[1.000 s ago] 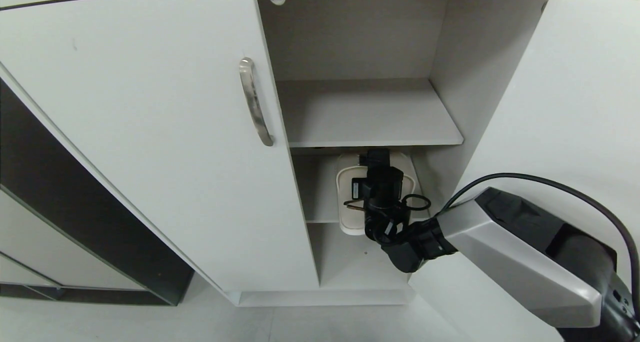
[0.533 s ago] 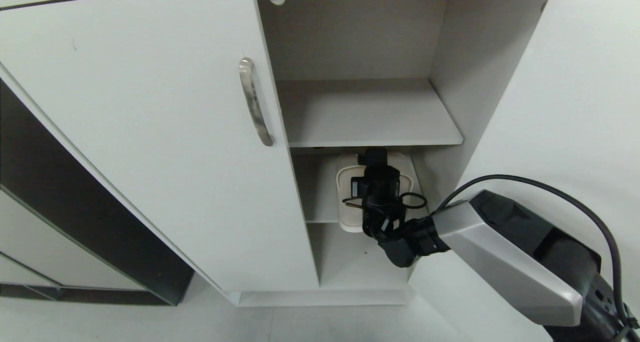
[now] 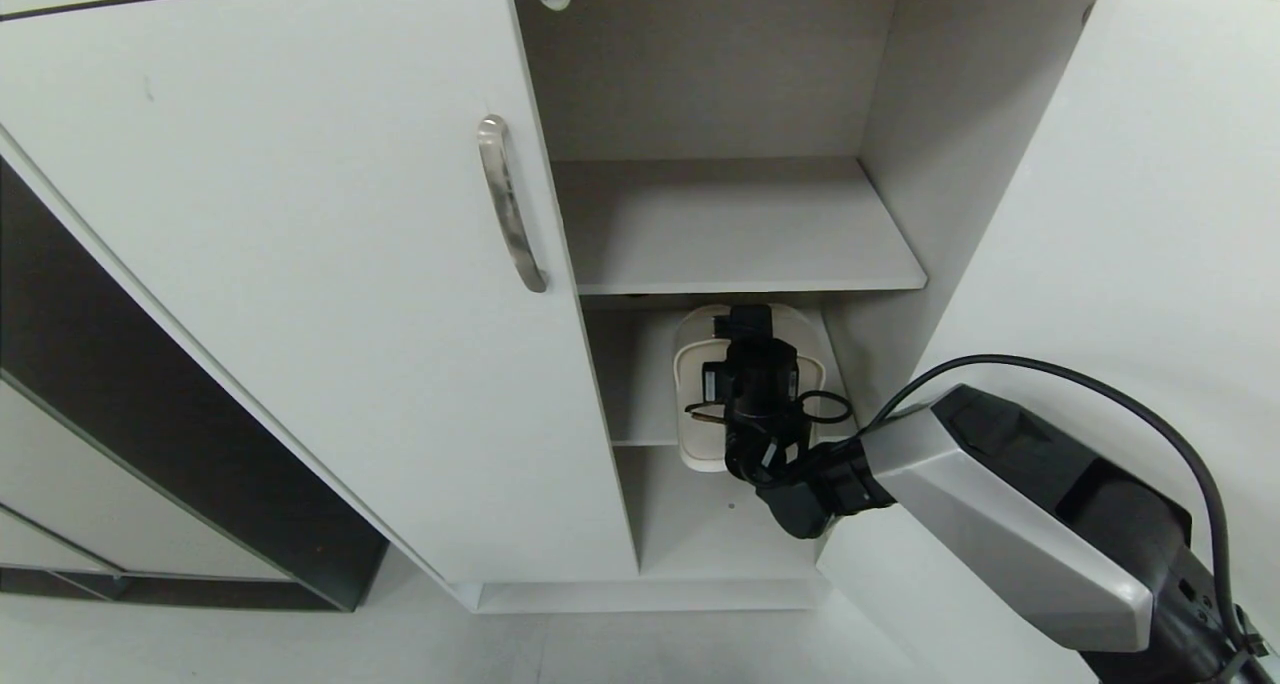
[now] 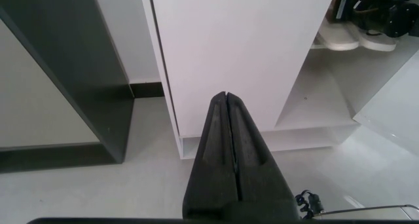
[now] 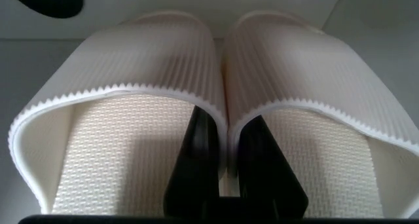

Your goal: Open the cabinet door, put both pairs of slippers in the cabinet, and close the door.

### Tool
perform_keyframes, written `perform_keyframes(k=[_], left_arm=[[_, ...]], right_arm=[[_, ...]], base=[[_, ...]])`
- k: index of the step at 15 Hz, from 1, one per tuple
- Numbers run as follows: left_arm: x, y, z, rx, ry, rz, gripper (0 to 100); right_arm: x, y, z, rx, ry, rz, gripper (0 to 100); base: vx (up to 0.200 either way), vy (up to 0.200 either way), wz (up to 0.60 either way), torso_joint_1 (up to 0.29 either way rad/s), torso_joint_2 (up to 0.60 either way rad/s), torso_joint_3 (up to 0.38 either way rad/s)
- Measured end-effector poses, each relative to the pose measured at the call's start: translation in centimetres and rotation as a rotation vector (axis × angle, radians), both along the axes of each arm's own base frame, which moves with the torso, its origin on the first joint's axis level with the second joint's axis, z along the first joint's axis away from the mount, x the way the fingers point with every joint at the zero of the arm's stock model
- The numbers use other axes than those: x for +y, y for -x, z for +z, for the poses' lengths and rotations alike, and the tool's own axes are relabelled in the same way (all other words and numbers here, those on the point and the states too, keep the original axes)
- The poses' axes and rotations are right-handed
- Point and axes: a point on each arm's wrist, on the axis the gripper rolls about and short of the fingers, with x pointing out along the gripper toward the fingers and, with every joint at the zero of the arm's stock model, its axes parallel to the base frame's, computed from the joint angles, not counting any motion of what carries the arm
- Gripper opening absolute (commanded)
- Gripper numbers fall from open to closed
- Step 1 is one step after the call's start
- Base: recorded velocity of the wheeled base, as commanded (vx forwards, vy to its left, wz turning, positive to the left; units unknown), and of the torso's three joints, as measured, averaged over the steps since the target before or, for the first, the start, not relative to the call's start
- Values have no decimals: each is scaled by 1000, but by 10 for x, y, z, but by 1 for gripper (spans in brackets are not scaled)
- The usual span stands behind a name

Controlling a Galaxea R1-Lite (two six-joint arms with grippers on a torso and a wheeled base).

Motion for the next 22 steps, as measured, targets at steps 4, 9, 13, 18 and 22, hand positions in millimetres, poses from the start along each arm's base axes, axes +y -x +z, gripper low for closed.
perform_keyframes(k=[4,9,13,18,22], left_arm=[[0,0,0,0,0,0,0],[0,0,0,0,0,0,0],[0,0,0,0,0,-1,0],[0,0,0,0,-1,-3,0],[0,0,0,0,-1,-2,0]], right_arm=[[0,0,-2,4,3,0,100],[0,14,-6,33,30,15,100],[1,46,4,40,38,56,100],[-14,111,5,55,52,128,100],[-24,133,-2,53,47,158,100]], base=[[0,0,0,0,0,0],[0,0,0,0,0,0],[0,0,0,0,0,0],[-80,0,0,0,2,2],[-200,0,0,4,5,4]])
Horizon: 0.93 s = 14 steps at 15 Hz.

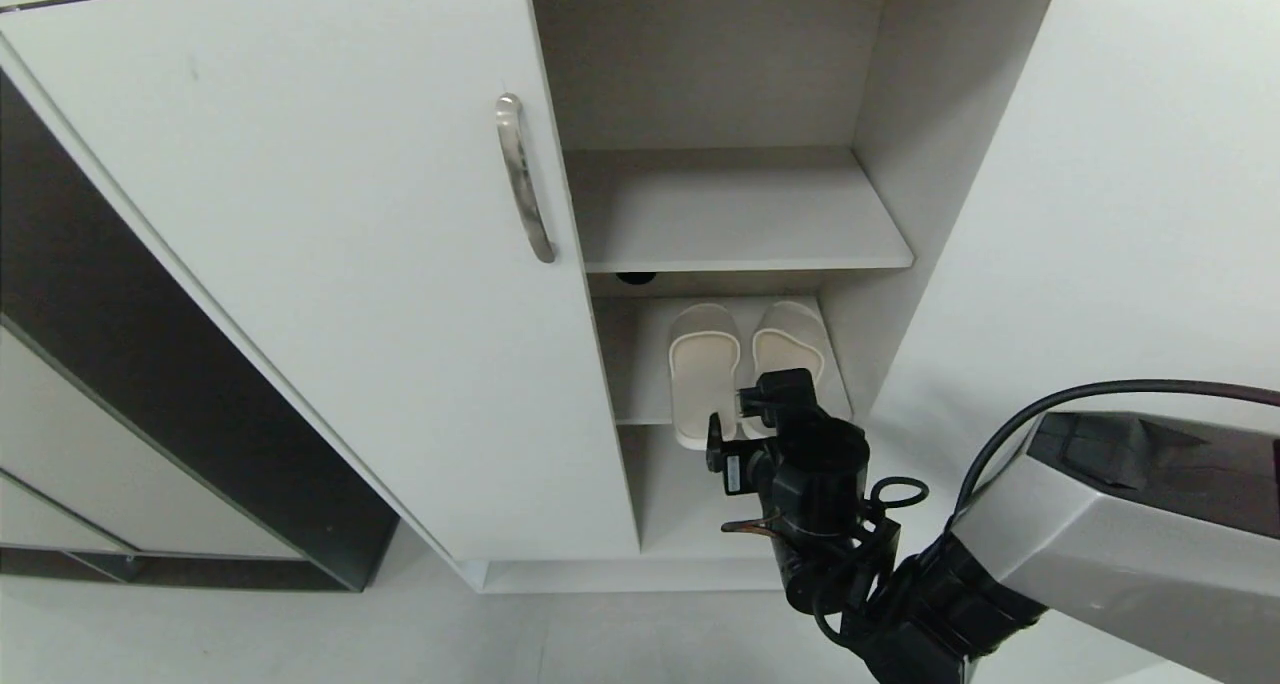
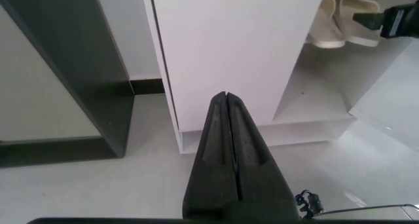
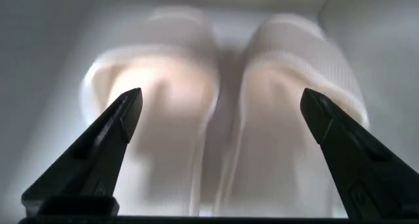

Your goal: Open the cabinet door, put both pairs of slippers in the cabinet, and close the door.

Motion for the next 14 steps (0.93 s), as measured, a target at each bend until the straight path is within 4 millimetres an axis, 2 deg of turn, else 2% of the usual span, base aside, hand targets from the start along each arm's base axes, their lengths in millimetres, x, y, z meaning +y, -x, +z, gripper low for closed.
perform_keyframes(k=[2,8,14], left_arm=[[0,0,0,0,0,0,0],[0,0,0,0,-1,0,0],[0,0,0,0,-1,-1,0]], right_arm=[[0,3,-1,6,7,6,100],[2,11,2,3,10,23,100],[-7,22,10,7,15,25,100]], base=[[-200,0,0,0,5,5],[0,0,0,0,0,0],[0,0,0,0,0,0]])
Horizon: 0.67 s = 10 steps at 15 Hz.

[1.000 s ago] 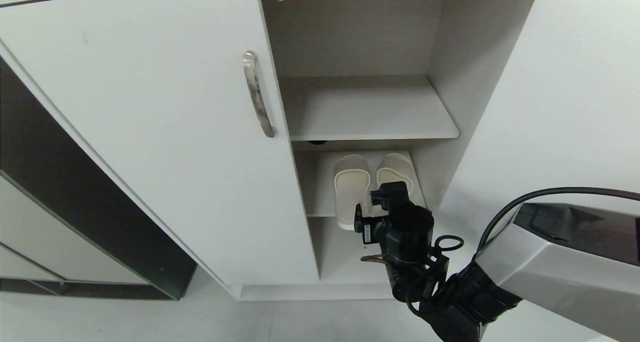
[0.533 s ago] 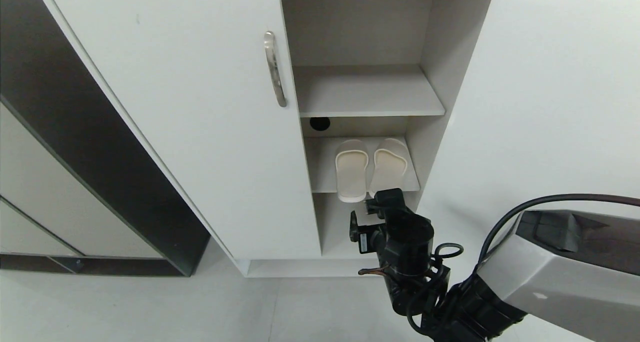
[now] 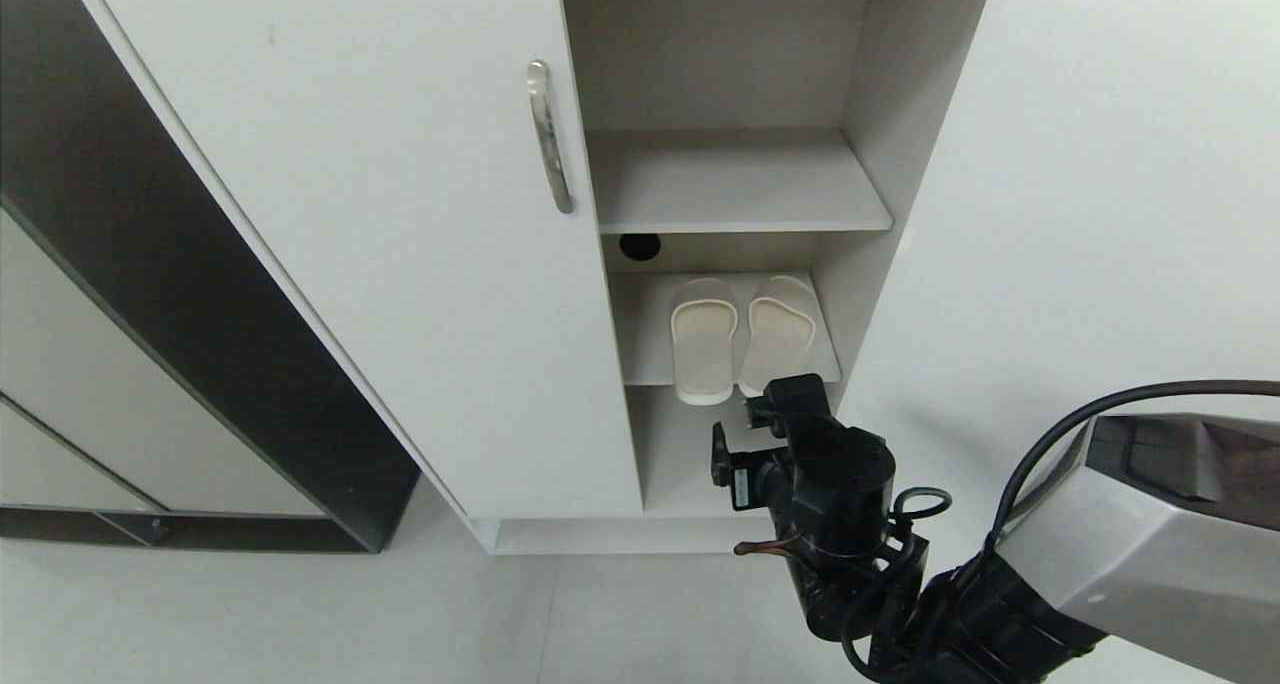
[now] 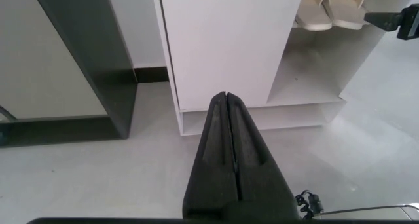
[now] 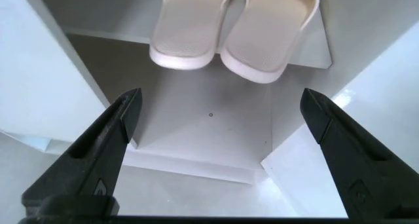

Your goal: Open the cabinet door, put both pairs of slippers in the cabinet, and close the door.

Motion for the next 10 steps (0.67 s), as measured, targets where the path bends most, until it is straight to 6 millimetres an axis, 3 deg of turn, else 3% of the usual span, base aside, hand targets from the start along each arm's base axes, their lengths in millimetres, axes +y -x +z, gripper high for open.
perform_keyframes(k=[4,10], left_arm=[[0,0,0,0,-3,-2,0],[0,0,0,0,-3,-3,0]], right_arm=[[0,1,6,-11,-6,2,100],[-2,2,15,-29,-16,1,100]], base=[[0,0,0,0,0,0],[0,0,0,0,5,177]])
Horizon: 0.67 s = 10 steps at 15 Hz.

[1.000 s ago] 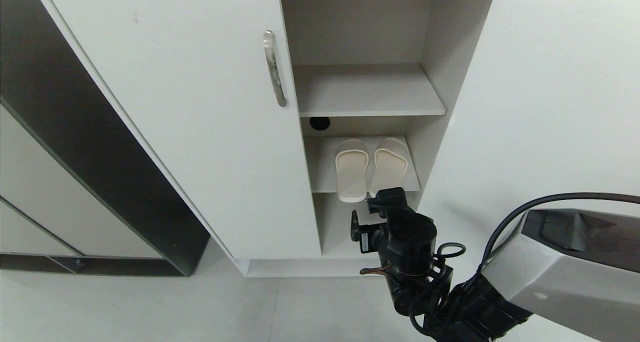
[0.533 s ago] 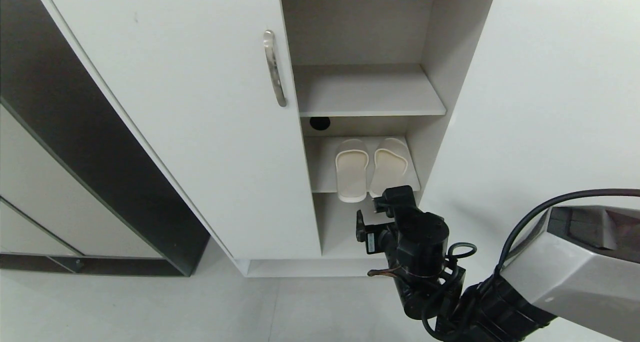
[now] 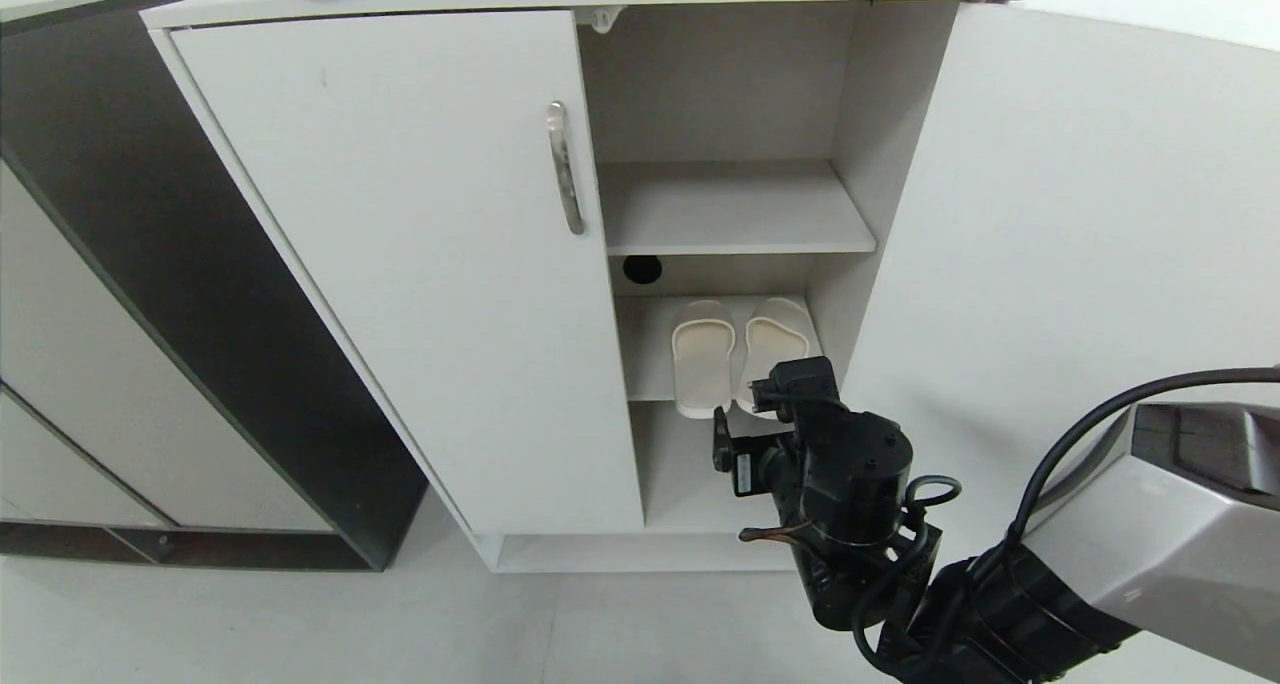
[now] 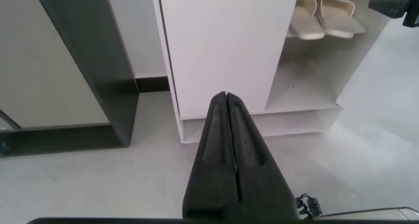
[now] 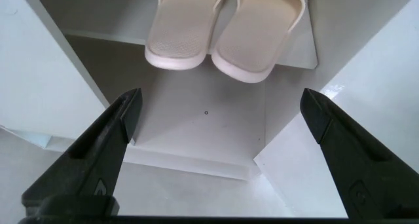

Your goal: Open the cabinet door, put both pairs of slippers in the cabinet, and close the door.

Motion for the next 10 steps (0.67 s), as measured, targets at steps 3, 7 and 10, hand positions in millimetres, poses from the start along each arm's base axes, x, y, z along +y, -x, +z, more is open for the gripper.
perform_keyframes(k=[3,7,10], left_arm=[[0,0,0,0,0,0,0],[0,0,0,0,1,2,0],[0,0,0,0,-7,2,0]], right_arm=[[-3,-1,3,-4,-6,-6,100],[-8,-3,7,-8,-10,-17,100],[-11,-6,6,-5,-9,-17,100]], base=[[0,0,0,5,1,203],[0,0,0,1,1,198],[0,0,0,1,1,32]])
